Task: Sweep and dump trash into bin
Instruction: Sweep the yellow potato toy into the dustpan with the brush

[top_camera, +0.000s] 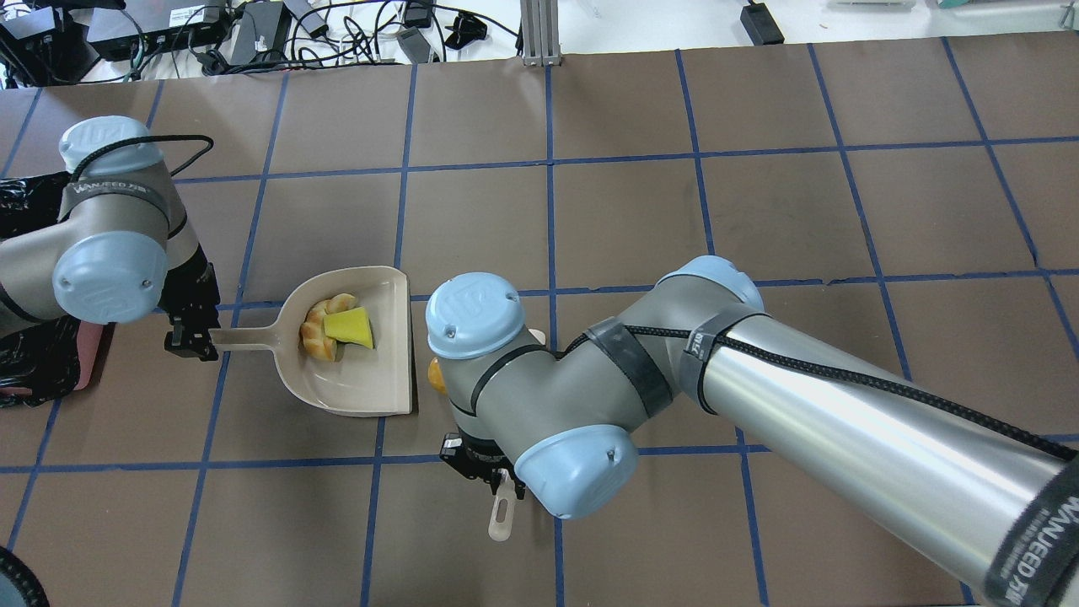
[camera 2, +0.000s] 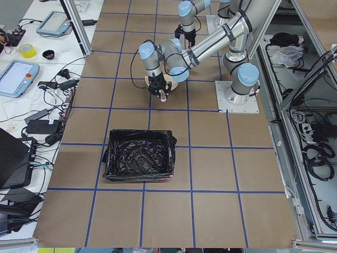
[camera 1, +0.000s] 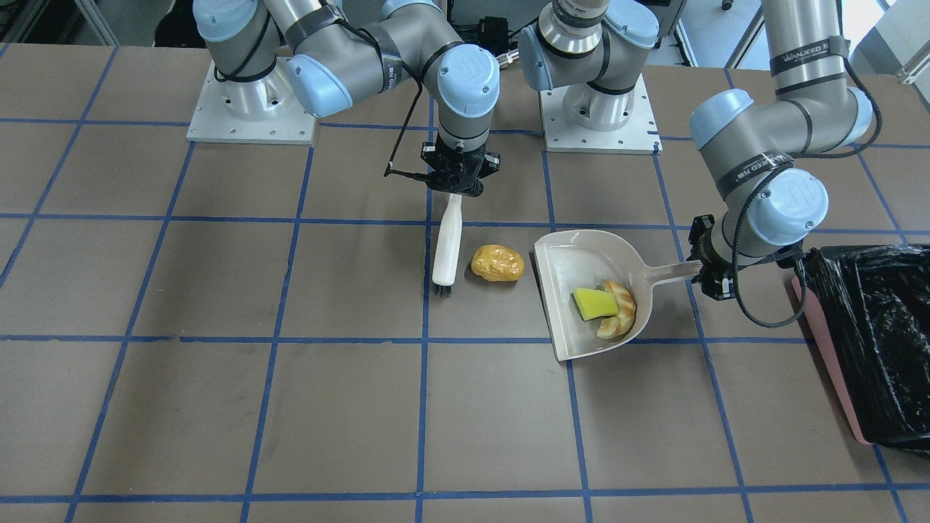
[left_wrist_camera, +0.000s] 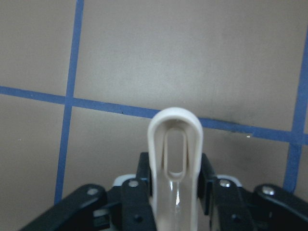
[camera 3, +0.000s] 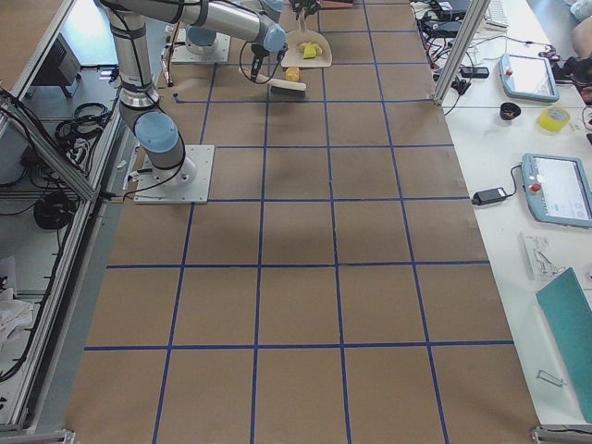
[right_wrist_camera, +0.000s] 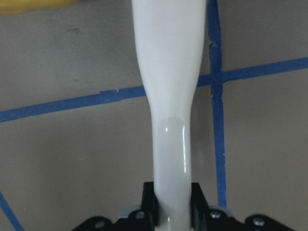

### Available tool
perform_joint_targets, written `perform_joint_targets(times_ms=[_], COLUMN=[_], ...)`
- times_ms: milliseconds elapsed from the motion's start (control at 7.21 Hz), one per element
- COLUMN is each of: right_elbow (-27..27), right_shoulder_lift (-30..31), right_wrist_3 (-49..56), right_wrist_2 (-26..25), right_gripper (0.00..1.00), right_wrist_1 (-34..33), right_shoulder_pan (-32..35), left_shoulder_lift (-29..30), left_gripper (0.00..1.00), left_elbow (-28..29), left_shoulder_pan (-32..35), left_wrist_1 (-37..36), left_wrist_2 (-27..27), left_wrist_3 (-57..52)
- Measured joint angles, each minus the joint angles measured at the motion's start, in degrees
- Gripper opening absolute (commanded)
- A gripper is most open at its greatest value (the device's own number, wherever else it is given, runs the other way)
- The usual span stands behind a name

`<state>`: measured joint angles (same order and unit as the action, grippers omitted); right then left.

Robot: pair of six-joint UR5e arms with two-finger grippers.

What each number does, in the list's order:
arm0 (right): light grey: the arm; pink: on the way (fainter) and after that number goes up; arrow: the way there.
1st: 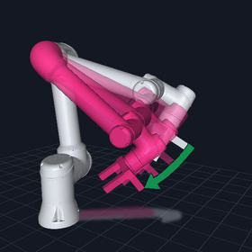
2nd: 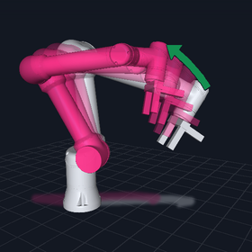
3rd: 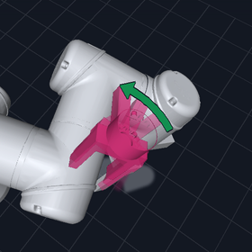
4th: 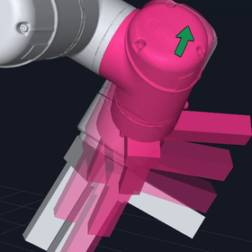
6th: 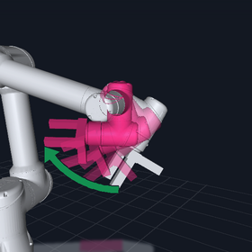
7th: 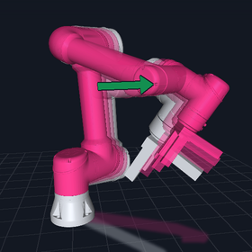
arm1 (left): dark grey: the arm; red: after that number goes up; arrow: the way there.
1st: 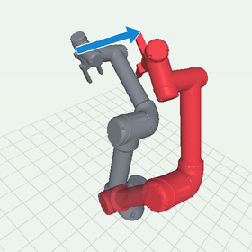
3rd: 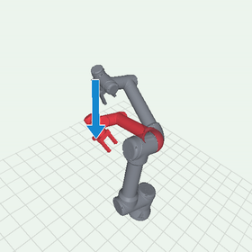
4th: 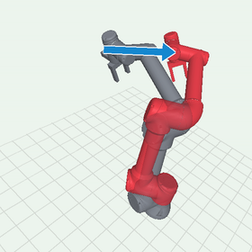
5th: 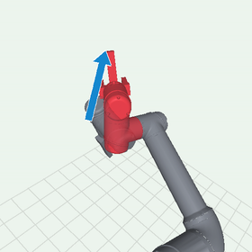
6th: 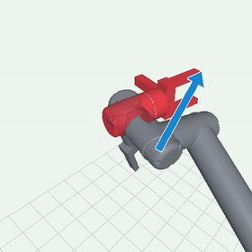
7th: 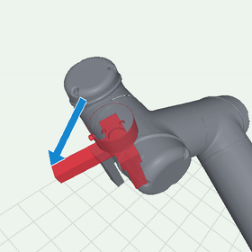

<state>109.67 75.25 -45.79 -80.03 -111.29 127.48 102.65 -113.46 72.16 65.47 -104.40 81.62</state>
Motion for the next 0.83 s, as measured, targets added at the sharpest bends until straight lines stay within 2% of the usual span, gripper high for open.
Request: perform_joint_targets(times_ms=[832], right_elbow=[-0.06], right_shoulder_lift=[-0.32], right_wrist_3=[-5.31], right_wrist_2=[-0.23], right_gripper=[0.00], right_wrist_1=[-2.30], right_shoulder_pan=[1.76], left_shoulder_lift=[-3.72], left_gripper=[0.00], left_elbow=[-4.94], left_shoulder_pan=[4.99], left_wrist_1=[-0.77], left_wrist_2=[-0.59], left_wrist_3=[3.95])
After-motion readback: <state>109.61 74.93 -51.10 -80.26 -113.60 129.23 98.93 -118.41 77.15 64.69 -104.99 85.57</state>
